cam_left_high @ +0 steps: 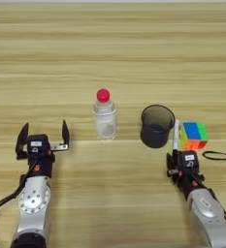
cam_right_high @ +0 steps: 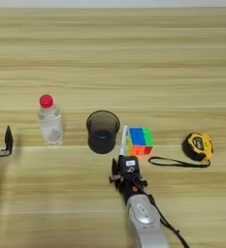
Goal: Move the objects on the table
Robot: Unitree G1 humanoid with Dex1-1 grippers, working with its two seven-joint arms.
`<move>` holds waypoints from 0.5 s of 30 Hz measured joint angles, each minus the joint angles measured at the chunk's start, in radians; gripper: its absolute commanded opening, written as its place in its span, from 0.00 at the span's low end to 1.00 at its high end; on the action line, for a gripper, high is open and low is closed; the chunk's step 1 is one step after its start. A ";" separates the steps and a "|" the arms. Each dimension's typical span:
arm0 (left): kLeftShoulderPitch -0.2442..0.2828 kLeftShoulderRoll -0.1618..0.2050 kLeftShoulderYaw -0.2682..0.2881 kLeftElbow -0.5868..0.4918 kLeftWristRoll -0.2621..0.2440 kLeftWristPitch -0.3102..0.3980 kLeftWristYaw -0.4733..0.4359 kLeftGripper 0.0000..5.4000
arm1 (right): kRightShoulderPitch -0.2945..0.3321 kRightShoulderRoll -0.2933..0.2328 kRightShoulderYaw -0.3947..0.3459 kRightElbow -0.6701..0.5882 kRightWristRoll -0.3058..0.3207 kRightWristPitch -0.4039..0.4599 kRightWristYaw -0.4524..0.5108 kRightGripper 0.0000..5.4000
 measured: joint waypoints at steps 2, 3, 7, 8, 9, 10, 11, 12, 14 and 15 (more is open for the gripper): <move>0.000 0.000 0.000 0.000 0.000 0.000 0.000 1.00 | -0.011 -0.001 -0.007 0.018 0.000 -0.011 -0.001 0.21; 0.000 0.000 0.000 0.000 0.000 0.000 0.000 1.00 | -0.014 -0.002 -0.008 0.020 0.000 -0.012 -0.001 0.19; 0.000 0.000 0.000 0.000 0.000 0.000 0.000 1.00 | -0.027 -0.003 -0.012 0.048 -0.002 -0.032 -0.004 0.14; 0.000 0.000 0.000 0.000 0.000 0.000 0.000 1.00 | -0.028 -0.003 -0.013 0.050 -0.002 -0.034 -0.005 0.14; 0.000 0.000 0.000 0.000 0.000 0.000 0.000 1.00 | -0.030 -0.003 -0.013 0.052 -0.002 -0.035 -0.006 0.14; 0.000 0.000 0.000 0.000 0.000 0.000 0.000 1.00 | -0.031 -0.003 -0.013 0.054 -0.005 -0.036 -0.010 0.14; 0.000 0.000 0.000 0.000 0.000 0.000 0.000 1.00 | -0.032 -0.003 -0.013 0.056 -0.006 -0.038 -0.019 0.14; 0.000 0.000 0.000 0.000 0.000 0.000 0.000 1.00 | -0.032 -0.003 -0.013 0.057 -0.007 -0.041 -0.021 0.14; 0.000 0.000 0.000 0.000 0.000 0.000 0.000 1.00 | -0.032 -0.004 -0.014 0.063 -0.011 -0.053 -0.027 0.14; 0.000 0.000 0.000 0.000 0.000 0.000 0.000 1.00 | -0.032 -0.005 -0.014 0.063 -0.014 -0.055 -0.036 0.14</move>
